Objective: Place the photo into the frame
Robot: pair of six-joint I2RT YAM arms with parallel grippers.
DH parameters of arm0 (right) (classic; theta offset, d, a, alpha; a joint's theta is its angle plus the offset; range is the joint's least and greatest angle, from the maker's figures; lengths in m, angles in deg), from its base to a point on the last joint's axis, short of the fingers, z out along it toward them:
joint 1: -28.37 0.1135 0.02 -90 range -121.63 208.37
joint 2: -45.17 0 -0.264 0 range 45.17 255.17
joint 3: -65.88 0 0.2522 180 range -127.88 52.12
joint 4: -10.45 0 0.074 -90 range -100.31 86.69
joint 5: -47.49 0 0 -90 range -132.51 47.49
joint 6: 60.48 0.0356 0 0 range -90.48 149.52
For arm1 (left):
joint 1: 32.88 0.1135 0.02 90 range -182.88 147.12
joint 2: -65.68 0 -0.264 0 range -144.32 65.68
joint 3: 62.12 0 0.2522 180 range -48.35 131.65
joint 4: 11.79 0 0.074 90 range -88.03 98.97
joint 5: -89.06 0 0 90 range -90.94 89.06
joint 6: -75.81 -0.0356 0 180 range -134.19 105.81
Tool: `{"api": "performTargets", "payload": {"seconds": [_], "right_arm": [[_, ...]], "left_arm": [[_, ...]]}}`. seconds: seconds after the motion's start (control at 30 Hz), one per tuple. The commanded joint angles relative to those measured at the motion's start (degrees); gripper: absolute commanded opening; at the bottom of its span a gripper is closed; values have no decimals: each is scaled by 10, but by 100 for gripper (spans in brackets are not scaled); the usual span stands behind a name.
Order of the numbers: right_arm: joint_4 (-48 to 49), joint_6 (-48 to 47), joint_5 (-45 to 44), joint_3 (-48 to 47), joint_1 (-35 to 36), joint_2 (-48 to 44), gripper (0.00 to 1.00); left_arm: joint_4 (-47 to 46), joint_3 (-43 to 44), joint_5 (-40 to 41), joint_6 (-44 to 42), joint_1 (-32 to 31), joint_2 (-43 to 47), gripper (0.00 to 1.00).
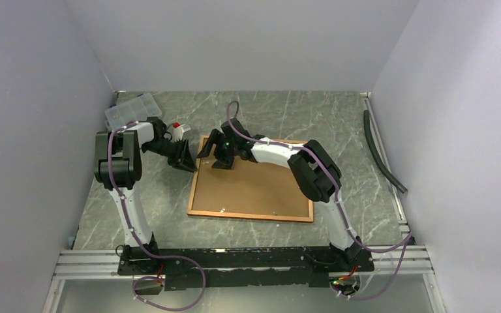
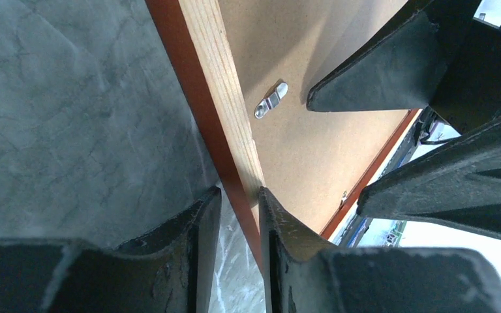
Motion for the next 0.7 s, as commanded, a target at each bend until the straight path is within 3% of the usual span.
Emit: {"api": "performTargets", "payload": {"seconds": [0.0,0.67], "right_arm": [[37,29,8,-32,3,20,74],[53,33,13,-62,-7,53,65]], "left_arm": [[-12,-8,5,2,-3,-13,33],[-11,-13,3,0,-3,-4,31]]}}
